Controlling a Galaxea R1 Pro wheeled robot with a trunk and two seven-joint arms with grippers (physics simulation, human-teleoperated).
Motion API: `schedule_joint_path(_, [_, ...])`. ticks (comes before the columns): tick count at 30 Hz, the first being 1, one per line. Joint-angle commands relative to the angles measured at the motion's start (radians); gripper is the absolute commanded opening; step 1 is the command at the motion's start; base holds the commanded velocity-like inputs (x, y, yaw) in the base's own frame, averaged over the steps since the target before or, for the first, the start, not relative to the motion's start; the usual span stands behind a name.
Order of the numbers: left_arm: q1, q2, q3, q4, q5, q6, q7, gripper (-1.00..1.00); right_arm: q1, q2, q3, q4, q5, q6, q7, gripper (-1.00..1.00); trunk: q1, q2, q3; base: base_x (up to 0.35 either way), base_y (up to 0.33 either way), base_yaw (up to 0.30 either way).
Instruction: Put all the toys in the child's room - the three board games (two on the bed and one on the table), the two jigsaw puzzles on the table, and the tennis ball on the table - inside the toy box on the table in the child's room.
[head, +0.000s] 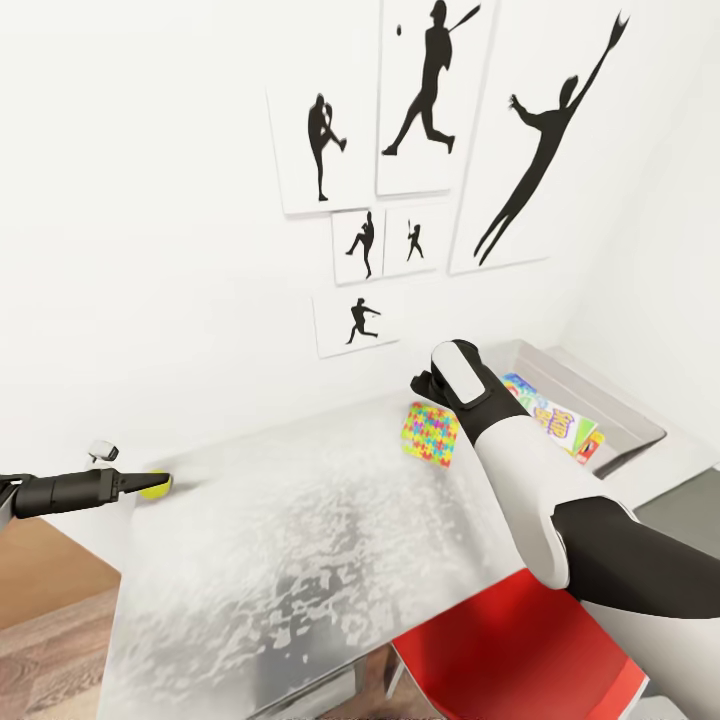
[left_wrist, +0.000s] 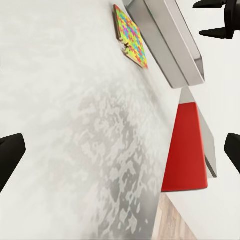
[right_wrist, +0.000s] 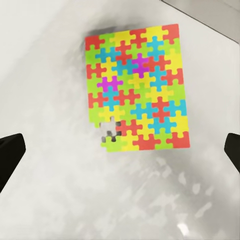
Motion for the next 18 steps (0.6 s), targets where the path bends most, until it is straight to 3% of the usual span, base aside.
schedule_joint_path(1, [-0.001,0.001,-0.005,0.0,0.004,0.011,-0.003,1.0,-0.001,-0.001,0.004,-0.001,-0.007,0.004,-0.008,1.0,0.001,-0.002,-0.004,0.0,0.0,0.0])
schedule_joint_path(18, [-0.001,0.003,-0.005,0.0,0.004,0.01,-0.003,1.0,-0.001,-0.002,0.006,-0.001,-0.006,0.003,-0.008,1.0,0.001,-0.002,-0.031,0.0,0.0,0.0])
